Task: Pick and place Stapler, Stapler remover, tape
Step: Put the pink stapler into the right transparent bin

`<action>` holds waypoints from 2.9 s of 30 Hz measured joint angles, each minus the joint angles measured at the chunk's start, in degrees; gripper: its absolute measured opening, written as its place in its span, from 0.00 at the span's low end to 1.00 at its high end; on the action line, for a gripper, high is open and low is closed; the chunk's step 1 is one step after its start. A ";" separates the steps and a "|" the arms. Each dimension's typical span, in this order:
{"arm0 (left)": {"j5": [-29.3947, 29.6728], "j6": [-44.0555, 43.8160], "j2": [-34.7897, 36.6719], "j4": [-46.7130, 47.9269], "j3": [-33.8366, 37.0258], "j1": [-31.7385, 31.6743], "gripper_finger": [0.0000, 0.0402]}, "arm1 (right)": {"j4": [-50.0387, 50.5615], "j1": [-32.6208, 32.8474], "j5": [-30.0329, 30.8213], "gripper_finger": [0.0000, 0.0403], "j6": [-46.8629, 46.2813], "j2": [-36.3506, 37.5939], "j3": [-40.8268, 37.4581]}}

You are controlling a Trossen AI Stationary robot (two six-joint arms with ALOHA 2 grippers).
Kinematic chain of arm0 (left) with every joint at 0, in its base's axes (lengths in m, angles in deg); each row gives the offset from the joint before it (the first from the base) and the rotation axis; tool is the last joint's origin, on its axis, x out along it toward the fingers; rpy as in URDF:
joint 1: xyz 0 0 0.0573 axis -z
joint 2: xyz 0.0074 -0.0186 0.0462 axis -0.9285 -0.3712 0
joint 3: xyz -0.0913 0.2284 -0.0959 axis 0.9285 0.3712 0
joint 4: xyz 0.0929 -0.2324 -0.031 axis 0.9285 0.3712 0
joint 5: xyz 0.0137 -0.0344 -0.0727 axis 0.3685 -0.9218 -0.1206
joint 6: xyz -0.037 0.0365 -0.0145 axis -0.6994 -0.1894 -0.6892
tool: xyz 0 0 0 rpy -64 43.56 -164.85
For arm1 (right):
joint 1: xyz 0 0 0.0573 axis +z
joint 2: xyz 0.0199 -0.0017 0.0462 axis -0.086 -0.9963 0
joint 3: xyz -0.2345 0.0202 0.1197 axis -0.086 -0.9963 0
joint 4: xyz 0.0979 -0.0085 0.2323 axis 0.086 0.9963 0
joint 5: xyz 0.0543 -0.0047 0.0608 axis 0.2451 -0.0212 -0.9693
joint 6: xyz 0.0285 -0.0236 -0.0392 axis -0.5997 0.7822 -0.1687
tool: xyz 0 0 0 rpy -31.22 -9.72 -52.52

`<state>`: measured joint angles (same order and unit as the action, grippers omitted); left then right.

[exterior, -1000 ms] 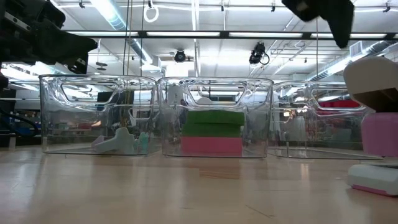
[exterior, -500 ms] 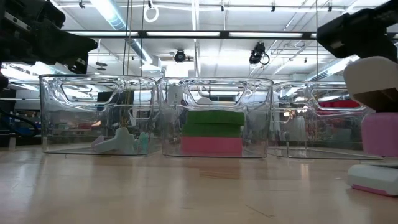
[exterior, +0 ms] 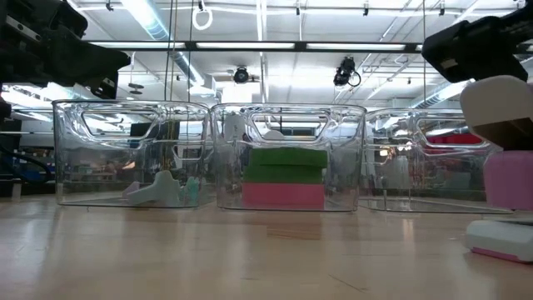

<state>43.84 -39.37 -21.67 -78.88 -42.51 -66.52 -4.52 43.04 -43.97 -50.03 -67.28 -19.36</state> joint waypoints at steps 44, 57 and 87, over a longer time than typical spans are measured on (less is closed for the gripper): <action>0.00 0.00 0.00 0.00 0.01 0.00 0.06 | -9.07 0.60 -0.77 0.47 -1.90 -0.24 -9.46; 0.00 0.00 0.00 0.00 0.00 -0.01 0.06 | -9.05 0.61 -0.75 0.38 -1.90 -0.24 -9.46; 0.00 0.00 0.01 0.00 -0.02 -0.02 0.06 | 0.43 -2.85 -0.42 0.35 -1.73 14.35 3.87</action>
<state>43.84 -39.38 -21.66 -78.88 -42.53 -66.53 -4.10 40.19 -44.39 -51.75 -52.93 -15.49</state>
